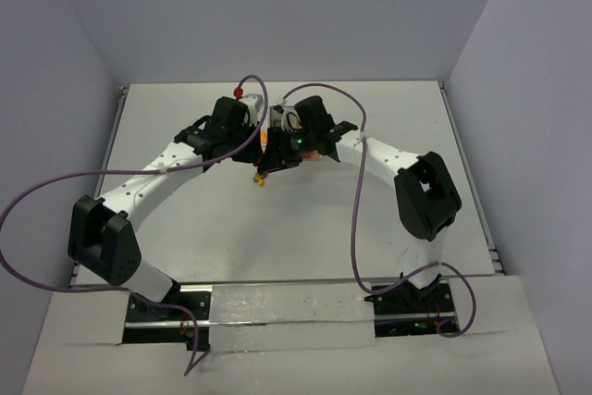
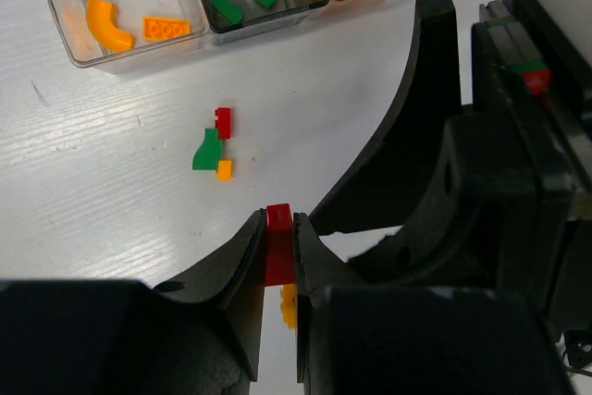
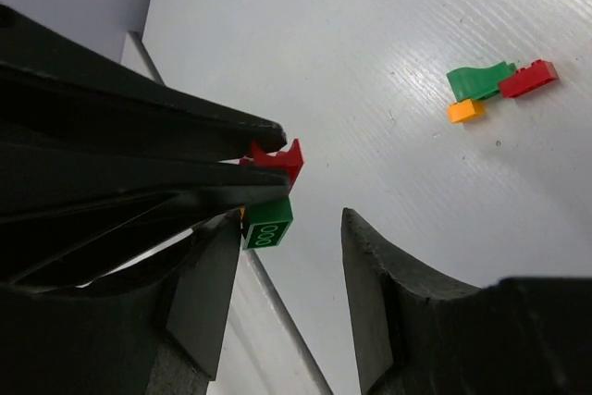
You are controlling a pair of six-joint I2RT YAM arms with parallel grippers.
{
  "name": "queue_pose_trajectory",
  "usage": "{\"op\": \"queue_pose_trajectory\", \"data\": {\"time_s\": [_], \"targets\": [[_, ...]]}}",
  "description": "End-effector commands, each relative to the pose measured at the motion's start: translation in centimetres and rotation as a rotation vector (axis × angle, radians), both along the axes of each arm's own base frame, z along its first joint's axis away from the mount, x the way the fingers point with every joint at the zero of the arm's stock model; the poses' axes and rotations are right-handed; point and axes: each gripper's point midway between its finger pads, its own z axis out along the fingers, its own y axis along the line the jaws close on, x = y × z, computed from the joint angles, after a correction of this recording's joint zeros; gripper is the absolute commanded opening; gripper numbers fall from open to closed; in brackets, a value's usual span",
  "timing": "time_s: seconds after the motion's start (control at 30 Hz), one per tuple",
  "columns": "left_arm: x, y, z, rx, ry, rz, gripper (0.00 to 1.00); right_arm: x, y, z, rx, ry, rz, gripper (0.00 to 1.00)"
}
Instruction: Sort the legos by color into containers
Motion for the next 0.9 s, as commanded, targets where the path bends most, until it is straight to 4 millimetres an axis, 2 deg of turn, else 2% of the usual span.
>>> {"op": "queue_pose_trajectory", "data": {"time_s": [0.0,0.23,0.33,0.57,0.67,0.77,0.8,0.83,0.87], "targets": [[0.7,-1.0,3.8,-0.084,-0.077,-0.006,0.00,0.3,1.0,1.6,0.039,-0.017,0.019,0.48],[1.2,-0.2,3.1,-0.054,-0.090,0.035,0.00,-0.2,0.8,2.4,0.063,-0.018,0.027,0.15],[1.8,0.7,2.5,-0.009,-0.105,0.078,0.00,-0.3,0.4,2.7,0.073,-0.014,0.024,0.01],[4.2,4.2,1.6,0.135,-0.179,0.238,0.00,-0.1,-2.1,3.5,0.087,-0.023,-0.025,0.00],[5.0,4.9,1.3,0.154,-0.192,0.274,0.00,0.5,-3.7,3.7,0.088,-0.027,-0.062,0.00],[5.9,3.8,1.9,0.091,-0.201,0.239,0.00,1.0,-5.9,3.8,0.079,-0.038,-0.110,0.00],[5.7,2.2,2.5,0.024,-0.196,0.174,0.00,1.2,-6.6,3.9,0.073,-0.056,-0.118,0.00],[5.6,2.2,2.6,0.022,-0.199,0.168,0.00,1.7,-7.2,3.7,0.065,-0.056,-0.141,0.00],[5.6,0.4,3.7,-0.054,-0.218,0.101,0.00,1.9,-8.1,3.9,0.054,-0.080,-0.155,0.00]]}}
